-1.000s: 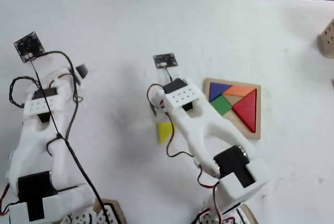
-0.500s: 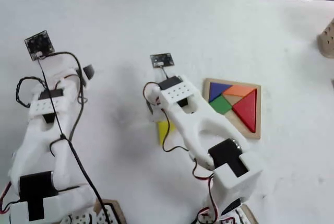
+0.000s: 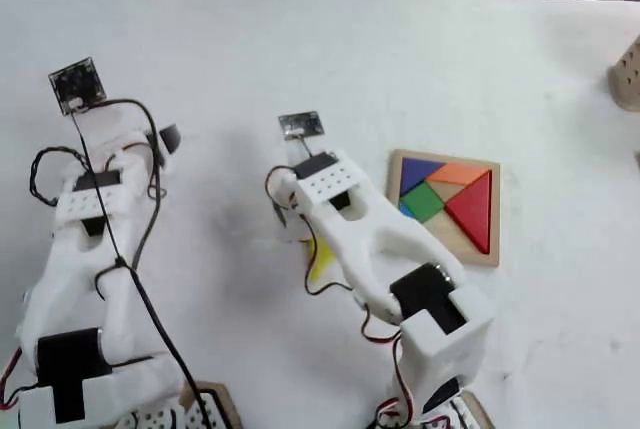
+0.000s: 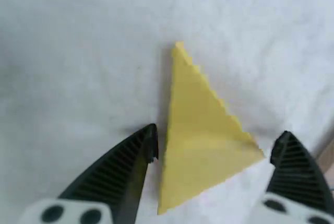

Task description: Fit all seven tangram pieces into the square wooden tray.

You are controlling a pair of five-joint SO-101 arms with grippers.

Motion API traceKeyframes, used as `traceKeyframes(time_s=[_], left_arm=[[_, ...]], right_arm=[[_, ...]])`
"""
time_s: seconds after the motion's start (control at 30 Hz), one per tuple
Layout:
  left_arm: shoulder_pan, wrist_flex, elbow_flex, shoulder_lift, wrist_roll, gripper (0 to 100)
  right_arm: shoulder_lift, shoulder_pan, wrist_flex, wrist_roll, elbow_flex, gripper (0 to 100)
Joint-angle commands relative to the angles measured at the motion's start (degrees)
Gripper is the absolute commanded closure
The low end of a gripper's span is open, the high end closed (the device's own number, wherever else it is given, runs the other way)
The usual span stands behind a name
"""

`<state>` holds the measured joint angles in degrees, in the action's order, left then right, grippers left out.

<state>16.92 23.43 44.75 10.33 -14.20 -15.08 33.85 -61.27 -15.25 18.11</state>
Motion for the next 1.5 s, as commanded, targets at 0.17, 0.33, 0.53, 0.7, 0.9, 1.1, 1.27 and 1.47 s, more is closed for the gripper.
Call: traceKeyframes(time_s=[0.17, 0.33, 0.53, 0.7, 0.9, 1.1, 1.27, 1.47], left_arm=[[-0.7, -1.7, -0.3, 0.1, 0.5, 73], [-0.7, -1.5, -0.3, 0.1, 0.5, 73], [-0.7, -1.7, -0.3, 0.1, 0.5, 73], [-0.8, -1.7, -0.4, 0.1, 0.5, 73], [-0.8, -1.7, -0.4, 0.1, 0.5, 73], [-0.8, -1.7, -0.4, 0.1, 0.5, 73], [-0.8, -1.7, -0.4, 0.1, 0.5, 73], [-0.8, -1.7, -0.4, 0.1, 0.5, 73]], right_arm=[[-1.0, 0.5, -0.8, -0.4, -2.6, 84.2], [-1.0, 0.6, -1.2, 0.2, -2.8, 83.4], [2.1, 1.3, -8.7, 4.2, -6.1, 68.5], [9.7, -1.1, -5.8, 0.5, -0.3, 73.5], [15.0, -3.6, 4.0, -0.4, 10.0, 75.2], [8.1, -3.7, 5.3, -1.8, 8.3, 75.2], [2.8, -0.9, -2.2, -1.5, 1.4, 75.2], [2.4, 1.2, -3.0, -1.4, 0.4, 75.2]])
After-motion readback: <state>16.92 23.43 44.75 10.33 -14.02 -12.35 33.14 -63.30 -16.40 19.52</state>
